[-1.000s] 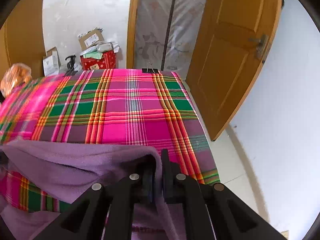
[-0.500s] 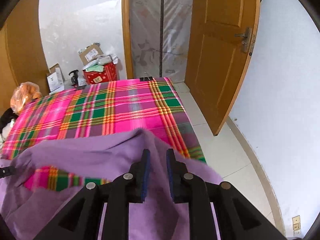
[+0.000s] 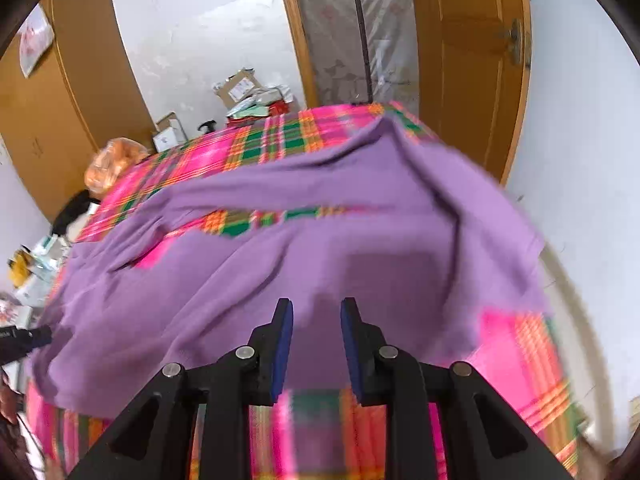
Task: Fold clothes
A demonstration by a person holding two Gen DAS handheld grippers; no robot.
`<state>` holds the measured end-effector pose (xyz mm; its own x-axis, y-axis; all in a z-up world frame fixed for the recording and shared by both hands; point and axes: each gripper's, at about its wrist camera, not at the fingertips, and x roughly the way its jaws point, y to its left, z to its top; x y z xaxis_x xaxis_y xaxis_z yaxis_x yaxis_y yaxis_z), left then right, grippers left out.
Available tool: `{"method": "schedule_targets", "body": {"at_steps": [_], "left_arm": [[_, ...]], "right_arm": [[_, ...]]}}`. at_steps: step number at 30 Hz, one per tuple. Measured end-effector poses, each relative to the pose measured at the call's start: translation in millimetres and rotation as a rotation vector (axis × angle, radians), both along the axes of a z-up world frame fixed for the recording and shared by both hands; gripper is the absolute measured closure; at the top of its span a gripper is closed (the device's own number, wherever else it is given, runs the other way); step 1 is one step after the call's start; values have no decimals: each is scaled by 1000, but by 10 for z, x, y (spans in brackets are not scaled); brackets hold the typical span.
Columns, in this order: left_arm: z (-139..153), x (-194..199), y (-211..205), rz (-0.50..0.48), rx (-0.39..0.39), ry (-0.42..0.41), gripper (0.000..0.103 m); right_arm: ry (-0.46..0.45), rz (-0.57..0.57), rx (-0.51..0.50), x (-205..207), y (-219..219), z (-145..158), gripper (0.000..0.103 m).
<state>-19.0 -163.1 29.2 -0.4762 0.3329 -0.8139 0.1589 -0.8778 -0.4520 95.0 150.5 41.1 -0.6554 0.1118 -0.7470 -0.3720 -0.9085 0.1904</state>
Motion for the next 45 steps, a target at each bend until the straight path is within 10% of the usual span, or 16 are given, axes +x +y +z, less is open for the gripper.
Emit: {"method": "schedule_targets", "body": {"at_steps": [11,32,39,45], "left_arm": [[-260,771,-655,192,128,-11,81],[-294,815,-863,327,130,-2,62],[-336,706,-950,378,207,14,64],[-331,690,-980,392,212,28,92]], "right_arm": [[77,95,-262,123,-375,-359,63],[105,71,-345,-74,-415,-467,55],[101,49,-315,-177,-404,-451,89],[156,62,-303,-48,-426,-282,98]]}}
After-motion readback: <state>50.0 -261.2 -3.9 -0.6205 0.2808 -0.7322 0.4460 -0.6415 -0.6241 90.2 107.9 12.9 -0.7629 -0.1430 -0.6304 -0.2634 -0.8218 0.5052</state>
